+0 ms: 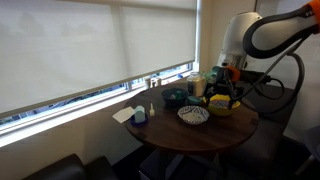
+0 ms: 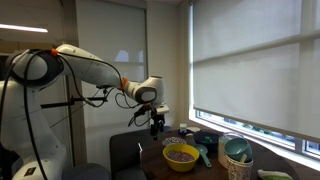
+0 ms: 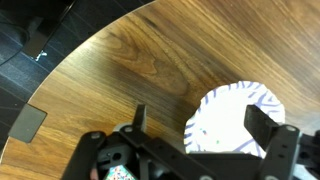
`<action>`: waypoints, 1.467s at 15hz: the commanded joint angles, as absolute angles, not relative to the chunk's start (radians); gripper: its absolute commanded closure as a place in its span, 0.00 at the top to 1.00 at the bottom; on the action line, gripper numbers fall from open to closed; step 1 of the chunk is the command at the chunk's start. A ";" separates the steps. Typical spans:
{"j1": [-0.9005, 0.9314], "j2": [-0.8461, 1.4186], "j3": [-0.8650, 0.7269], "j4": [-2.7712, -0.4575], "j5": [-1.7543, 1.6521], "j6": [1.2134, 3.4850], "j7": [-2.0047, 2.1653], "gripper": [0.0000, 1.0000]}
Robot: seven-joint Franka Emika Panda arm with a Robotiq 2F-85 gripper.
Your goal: Put the white plate in the yellow bowl
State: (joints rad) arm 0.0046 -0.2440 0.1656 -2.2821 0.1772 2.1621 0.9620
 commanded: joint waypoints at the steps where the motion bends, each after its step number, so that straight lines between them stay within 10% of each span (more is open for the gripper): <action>1: 0.004 -0.203 0.222 -2.309 0.069 2.322 1.223 1.00; 10: 0.028 -0.073 0.240 -2.315 -0.253 2.519 1.647 0.81; 22: 0.085 -0.035 0.202 -2.312 -0.270 2.537 1.708 0.00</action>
